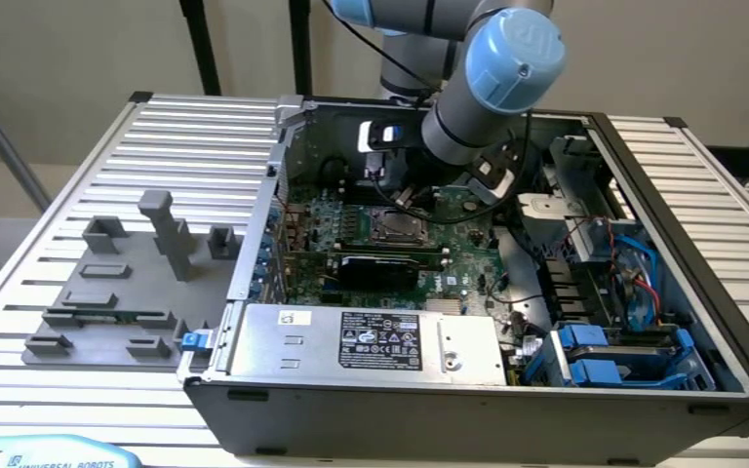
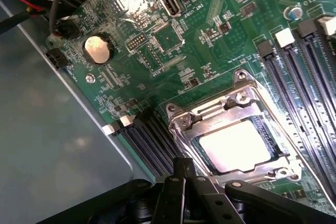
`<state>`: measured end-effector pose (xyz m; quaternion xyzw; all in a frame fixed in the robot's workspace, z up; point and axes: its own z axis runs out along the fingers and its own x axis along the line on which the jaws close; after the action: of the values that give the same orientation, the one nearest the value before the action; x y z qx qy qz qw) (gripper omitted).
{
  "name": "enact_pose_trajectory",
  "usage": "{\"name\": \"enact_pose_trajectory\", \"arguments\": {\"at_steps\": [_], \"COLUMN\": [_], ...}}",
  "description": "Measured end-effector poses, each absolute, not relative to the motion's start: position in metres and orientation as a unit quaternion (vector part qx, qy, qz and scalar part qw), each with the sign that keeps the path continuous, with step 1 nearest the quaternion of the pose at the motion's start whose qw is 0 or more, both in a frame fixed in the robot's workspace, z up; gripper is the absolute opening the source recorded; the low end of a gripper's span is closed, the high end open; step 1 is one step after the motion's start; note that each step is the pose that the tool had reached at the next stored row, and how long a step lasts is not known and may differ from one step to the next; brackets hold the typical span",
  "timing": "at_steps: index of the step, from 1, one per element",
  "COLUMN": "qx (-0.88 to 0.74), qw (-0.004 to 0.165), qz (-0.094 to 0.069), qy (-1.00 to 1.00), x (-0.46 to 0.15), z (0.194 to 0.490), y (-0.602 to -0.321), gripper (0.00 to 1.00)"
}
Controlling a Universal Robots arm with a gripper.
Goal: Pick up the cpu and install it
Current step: 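Install the first cpu locking lever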
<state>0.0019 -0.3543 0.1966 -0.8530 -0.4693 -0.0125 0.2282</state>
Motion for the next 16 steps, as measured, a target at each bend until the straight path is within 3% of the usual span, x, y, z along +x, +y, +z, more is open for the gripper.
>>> {"name": "enact_pose_trajectory", "arguments": {"at_steps": [16], "qx": [-0.853], "qw": [0.228], "qz": [-0.013], "qy": [-0.469], "x": [-0.015], "z": [0.221], "y": [-0.389], "gripper": [0.11]}}
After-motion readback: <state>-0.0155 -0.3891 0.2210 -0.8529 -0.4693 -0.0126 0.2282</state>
